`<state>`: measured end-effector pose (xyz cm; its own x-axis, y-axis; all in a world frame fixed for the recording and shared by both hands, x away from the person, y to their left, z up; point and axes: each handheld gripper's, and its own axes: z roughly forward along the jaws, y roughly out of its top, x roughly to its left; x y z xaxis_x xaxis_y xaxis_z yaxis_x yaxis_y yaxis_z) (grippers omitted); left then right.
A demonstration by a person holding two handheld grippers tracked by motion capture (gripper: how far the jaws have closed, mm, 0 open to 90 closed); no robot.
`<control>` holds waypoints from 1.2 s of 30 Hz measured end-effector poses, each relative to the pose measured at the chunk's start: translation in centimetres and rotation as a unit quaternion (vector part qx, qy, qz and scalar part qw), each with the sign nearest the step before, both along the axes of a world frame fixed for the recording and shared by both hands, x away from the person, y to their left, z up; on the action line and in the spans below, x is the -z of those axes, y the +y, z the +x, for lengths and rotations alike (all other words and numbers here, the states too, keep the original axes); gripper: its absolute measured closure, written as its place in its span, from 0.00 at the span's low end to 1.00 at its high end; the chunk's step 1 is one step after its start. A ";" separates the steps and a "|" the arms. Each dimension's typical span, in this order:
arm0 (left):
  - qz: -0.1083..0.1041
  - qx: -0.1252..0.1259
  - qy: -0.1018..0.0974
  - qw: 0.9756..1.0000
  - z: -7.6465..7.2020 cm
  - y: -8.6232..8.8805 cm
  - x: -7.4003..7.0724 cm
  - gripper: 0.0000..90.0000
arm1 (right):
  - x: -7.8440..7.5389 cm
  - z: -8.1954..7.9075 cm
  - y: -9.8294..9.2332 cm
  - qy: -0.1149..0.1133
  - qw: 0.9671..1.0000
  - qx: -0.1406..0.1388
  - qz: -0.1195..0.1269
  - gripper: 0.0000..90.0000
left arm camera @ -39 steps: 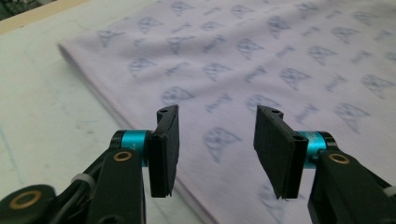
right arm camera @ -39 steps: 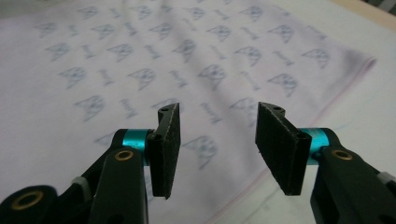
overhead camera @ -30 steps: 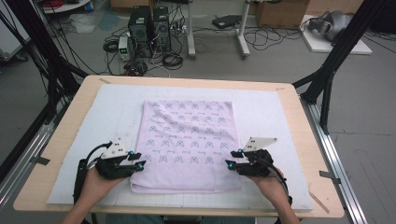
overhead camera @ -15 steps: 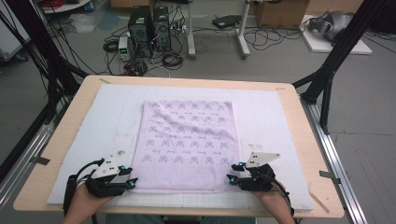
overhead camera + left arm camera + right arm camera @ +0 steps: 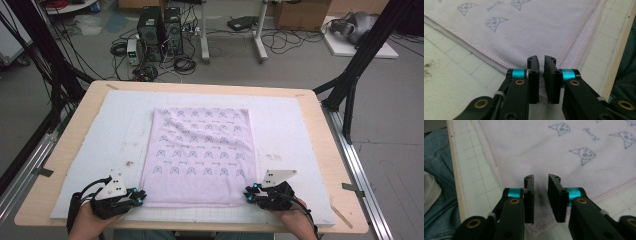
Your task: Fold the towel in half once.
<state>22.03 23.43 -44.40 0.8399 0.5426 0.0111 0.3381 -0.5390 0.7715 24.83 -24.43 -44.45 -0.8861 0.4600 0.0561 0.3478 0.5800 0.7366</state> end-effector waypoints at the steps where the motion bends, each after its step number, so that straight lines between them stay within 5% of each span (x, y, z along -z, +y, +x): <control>1: 0.000 0.000 0.000 1.000 0.0 0.0 0.0 0.96 | 0.0 0.0 0.0 0.003 1.000 -0.001 0.002 0.93; 6: -0.009 -0.005 -0.001 1.000 -0.2 0.4 -0.2 0.98 | -0.2 -0.1 0.0 0.000 1.000 -0.009 -0.002 0.98; 14: -0.023 -0.009 -0.006 1.000 -1.2 1.6 -1.4 1.00 | -1.8 -0.5 -0.8 -0.007 0.999 -0.011 0.039 0.98; 16: -0.028 -0.006 -0.006 1.000 -1.3 1.5 -1.3 1.00 | -2.0 -0.6 -0.8 -0.010 0.999 -0.012 0.033 0.98; 21: -0.033 -0.006 0.008 0.999 -0.1 0.3 -0.9 0.78 | -1.2 -0.6 -0.6 0.003 1.000 -0.015 0.019 0.77; 24: -0.008 -0.003 0.018 1.000 0.5 -0.6 -0.3 0.74 | -0.6 -0.5 -0.2 0.007 1.000 -0.012 0.005 0.73; 28: -0.005 0.001 0.013 1.000 0.2 -0.6 0.0 0.93 | 0.1 -0.4 -0.4 0.005 1.000 -0.007 0.006 0.87; 31: -0.005 -0.002 0.008 1.000 0.1 -0.6 -0.2 0.96 | 0.0 -0.5 -0.2 0.001 1.000 -0.012 0.005 0.96; 36: -0.023 -0.004 -0.004 1.000 -0.5 -0.1 -1.4 0.97 | -0.8 -0.7 -0.2 -0.007 1.000 -0.015 0.010 0.97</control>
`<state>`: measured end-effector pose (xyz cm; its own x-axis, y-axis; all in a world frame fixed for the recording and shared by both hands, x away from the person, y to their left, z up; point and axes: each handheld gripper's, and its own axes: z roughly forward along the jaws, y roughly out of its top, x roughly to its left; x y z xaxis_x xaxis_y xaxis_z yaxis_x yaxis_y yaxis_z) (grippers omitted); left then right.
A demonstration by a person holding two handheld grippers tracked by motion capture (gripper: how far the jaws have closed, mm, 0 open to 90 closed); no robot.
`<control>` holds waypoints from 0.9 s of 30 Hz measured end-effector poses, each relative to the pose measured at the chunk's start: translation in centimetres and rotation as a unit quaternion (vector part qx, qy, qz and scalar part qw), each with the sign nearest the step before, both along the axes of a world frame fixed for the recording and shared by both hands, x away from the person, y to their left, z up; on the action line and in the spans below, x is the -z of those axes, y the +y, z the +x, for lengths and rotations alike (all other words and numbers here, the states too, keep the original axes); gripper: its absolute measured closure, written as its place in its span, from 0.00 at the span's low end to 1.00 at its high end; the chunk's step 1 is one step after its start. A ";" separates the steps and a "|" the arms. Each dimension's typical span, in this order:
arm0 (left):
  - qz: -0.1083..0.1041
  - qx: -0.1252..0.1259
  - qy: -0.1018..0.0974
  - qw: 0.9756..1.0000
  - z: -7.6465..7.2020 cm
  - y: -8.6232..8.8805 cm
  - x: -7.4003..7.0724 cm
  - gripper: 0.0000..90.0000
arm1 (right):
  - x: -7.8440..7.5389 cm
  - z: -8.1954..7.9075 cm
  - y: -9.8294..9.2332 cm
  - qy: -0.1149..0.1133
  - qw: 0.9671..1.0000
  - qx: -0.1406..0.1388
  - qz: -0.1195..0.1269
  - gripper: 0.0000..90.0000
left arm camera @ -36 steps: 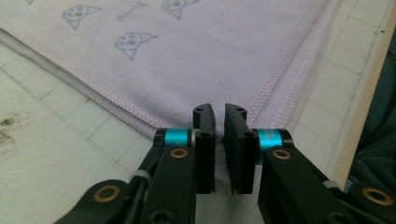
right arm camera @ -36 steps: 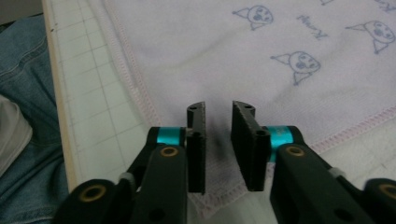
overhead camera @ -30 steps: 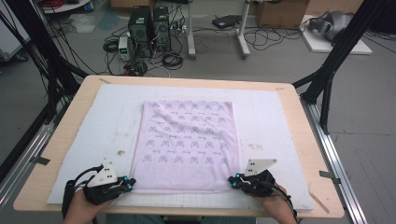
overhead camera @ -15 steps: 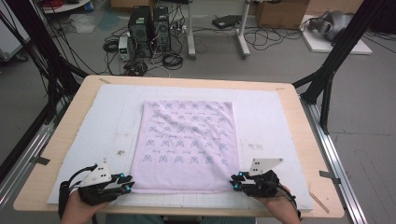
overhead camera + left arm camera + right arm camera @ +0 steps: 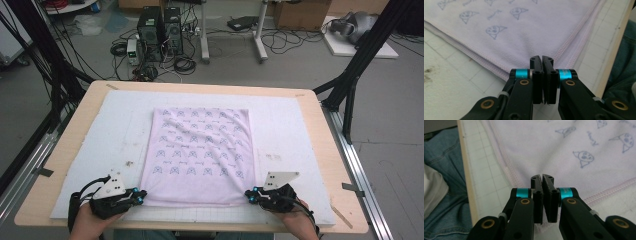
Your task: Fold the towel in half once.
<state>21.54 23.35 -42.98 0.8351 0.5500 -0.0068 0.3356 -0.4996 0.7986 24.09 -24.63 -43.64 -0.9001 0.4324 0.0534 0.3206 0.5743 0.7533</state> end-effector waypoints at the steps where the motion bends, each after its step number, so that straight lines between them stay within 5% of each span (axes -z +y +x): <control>1: -0.003 0.000 0.000 1.000 -0.2 0.1 -0.2 0.97 | -0.3 -0.1 -0.1 -0.003 1.000 0.001 0.005 0.97; 7: -0.001 0.001 0.003 1.000 -1.1 0.5 -0.2 0.97 | -1.4 -0.7 -0.3 -0.008 1.000 -0.007 0.016 0.97; 14: 0.005 0.003 0.024 1.000 -1.0 0.2 1.3 0.92 | 0.7 -0.7 0.2 0.022 1.000 -0.017 -0.005 0.92; 19: -0.014 -0.014 0.021 1.000 0.0 0.5 0.4 0.73 | -0.3 0.0 -0.3 0.027 0.999 0.001 0.028 0.75; 27: -0.038 -0.035 0.017 0.999 2.8 0.3 -0.9 0.64 | -1.8 2.5 -0.5 0.008 0.998 0.035 0.045 0.59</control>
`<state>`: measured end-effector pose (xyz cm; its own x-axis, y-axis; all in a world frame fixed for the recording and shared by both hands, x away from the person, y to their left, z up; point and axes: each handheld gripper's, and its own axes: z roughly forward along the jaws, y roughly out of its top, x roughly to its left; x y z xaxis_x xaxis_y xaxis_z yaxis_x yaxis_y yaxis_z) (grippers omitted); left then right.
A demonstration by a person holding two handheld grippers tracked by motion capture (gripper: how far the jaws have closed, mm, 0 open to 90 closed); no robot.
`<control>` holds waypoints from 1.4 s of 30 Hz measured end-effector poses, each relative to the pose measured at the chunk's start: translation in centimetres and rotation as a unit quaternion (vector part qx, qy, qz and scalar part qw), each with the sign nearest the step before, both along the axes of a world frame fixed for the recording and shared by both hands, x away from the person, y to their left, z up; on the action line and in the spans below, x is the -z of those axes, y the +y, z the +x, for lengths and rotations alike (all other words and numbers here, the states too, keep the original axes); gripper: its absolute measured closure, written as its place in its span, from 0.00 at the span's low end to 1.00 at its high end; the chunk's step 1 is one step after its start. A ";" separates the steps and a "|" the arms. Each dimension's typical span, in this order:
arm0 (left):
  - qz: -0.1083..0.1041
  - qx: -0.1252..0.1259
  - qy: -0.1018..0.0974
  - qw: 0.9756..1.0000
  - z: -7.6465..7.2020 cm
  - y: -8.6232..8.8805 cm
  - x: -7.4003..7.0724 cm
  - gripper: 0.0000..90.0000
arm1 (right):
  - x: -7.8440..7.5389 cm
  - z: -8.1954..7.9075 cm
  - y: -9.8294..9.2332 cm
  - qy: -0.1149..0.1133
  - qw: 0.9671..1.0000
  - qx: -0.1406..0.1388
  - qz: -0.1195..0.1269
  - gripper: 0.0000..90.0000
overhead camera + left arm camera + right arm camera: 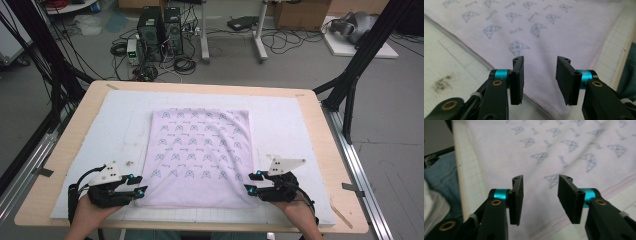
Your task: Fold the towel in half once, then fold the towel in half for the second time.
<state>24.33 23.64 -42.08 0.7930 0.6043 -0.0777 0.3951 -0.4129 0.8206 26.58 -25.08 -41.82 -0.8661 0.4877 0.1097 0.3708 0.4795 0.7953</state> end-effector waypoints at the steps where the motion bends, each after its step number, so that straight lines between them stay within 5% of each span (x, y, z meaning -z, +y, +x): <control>1: -0.005 -0.003 0.000 1.000 0.4 -0.1 -0.2 0.62 | -0.1 0.4 0.0 -0.001 1.000 0.005 0.003 0.58; 14: -0.018 -0.045 -0.010 0.999 4.1 -0.6 -2.1 0.43 | -1.8 4.7 0.9 -0.017 0.999 0.039 0.000 0.42; 34: -0.004 -0.048 -0.023 0.999 6.5 -1.4 -3.7 0.42 | -3.0 6.6 1.6 -0.020 0.999 0.034 -0.007 0.38; 42: -0.003 -0.060 -0.014 0.998 9.0 -1.2 -4.6 0.43 | -4.5 8.4 1.6 -0.029 0.999 0.036 -0.015 0.38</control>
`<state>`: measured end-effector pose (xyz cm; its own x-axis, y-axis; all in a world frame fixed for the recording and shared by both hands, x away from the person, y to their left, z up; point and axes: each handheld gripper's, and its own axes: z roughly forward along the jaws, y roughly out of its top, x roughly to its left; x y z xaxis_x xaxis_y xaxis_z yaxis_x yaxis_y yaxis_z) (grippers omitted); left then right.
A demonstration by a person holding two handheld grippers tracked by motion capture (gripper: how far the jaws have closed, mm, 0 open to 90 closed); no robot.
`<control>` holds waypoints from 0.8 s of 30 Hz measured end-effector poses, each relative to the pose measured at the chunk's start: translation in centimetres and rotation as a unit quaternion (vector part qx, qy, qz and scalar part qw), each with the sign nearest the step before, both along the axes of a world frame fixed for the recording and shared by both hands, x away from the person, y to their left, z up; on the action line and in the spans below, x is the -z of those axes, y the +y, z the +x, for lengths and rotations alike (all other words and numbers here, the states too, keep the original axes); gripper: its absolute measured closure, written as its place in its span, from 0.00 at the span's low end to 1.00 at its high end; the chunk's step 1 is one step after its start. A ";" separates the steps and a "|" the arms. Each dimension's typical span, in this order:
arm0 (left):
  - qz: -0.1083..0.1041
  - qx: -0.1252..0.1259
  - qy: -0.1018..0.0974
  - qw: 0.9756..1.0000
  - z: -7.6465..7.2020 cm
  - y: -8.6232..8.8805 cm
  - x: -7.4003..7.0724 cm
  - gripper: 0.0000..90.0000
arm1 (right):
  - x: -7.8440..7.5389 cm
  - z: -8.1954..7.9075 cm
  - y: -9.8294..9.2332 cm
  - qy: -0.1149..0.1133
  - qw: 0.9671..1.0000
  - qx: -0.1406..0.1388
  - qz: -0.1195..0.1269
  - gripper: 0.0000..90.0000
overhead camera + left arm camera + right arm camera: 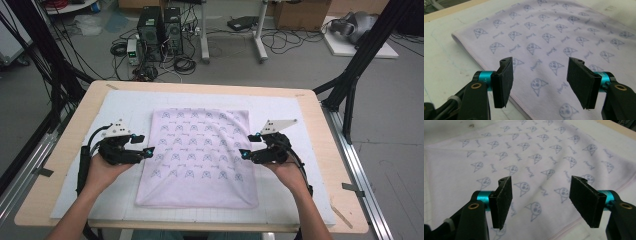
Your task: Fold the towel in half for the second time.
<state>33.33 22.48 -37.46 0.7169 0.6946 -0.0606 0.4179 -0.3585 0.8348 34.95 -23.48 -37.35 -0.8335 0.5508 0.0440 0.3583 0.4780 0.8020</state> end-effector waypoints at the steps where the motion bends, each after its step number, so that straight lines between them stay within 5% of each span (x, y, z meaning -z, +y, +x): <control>1: 0.006 0.001 0.000 1.000 0.6 0.0 -0.3 0.43 | -0.2 0.4 -0.1 -0.003 1.000 0.001 0.001 0.39; 4: 0.008 -0.007 -0.004 1.000 2.2 0.0 -1.4 0.44 | -0.8 1.9 -0.3 -0.001 1.000 0.009 -0.017 0.39; 10: 0.016 -0.035 -0.021 0.999 5.5 0.2 -2.0 0.45 | -1.8 5.4 -1.0 -0.012 0.999 0.042 -0.007 0.40; 15: 0.025 -0.063 -0.001 0.998 7.6 0.3 -0.2 0.47 | -0.5 7.6 -1.0 -0.011 0.998 0.062 -0.007 0.40; 21: 0.024 -0.082 0.015 0.996 8.6 -0.1 2.3 0.50 | 2.5 9.3 -0.5 0.019 0.996 0.080 -0.028 0.42; 24: 0.038 -0.081 0.042 0.995 9.2 -0.4 3.6 0.50 | 3.8 9.7 -0.5 0.026 0.995 0.091 -0.034 0.43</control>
